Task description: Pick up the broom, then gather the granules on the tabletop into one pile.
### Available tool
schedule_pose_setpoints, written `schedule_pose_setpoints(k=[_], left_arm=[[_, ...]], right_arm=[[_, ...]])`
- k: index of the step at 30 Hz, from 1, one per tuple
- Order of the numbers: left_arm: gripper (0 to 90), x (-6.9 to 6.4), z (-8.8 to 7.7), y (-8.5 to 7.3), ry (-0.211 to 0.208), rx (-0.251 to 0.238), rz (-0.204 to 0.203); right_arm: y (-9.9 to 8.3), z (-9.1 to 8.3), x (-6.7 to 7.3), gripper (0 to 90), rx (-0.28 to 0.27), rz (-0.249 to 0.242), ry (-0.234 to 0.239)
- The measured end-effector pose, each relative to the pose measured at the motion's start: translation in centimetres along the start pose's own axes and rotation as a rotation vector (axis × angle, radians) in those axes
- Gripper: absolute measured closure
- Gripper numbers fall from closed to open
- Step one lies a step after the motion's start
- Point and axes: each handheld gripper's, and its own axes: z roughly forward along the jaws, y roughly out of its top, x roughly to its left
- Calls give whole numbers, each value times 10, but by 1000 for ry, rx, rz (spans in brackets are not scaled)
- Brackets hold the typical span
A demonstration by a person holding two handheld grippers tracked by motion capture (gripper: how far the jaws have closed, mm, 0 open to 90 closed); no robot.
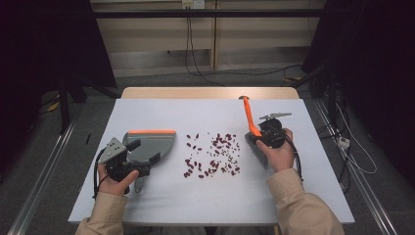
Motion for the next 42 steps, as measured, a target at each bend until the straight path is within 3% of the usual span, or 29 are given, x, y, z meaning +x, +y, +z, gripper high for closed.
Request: schedule_pose_setpoints(k=[7, 12, 17, 20, 25, 28, 37, 42], left_arm=[[68, 0, -5, -1, 9, 1, 3], [70, 0, -8, -1, 12, 0, 8], [70, 1, -10, -1, 19, -4, 10], [70, 1, -9, -1, 21, -3, 7], [70, 1, -8, -1, 22, 5, 12], [70, 1, -8, -2, 24, 3, 9], [71, 3, -11, -3, 34, 10, 8], [70, 4, -14, -3, 35, 3, 3]], right_arm=[[-3, -9, 2, 597, -23, -39, 5], [-8, -14, -2, 595, -52, -6, 38], [-12, -19, 1, 583, -64, -3, 40], [-17, -18, 2, 603, -73, -38, 15], [-20, -14, 3, 673, -69, -23, -10], [-21, -12, 4, 707, -67, -32, -49], [-20, -12, 0, 712, -50, 1, -46], [-19, -11, 2, 713, -57, -22, -31]])
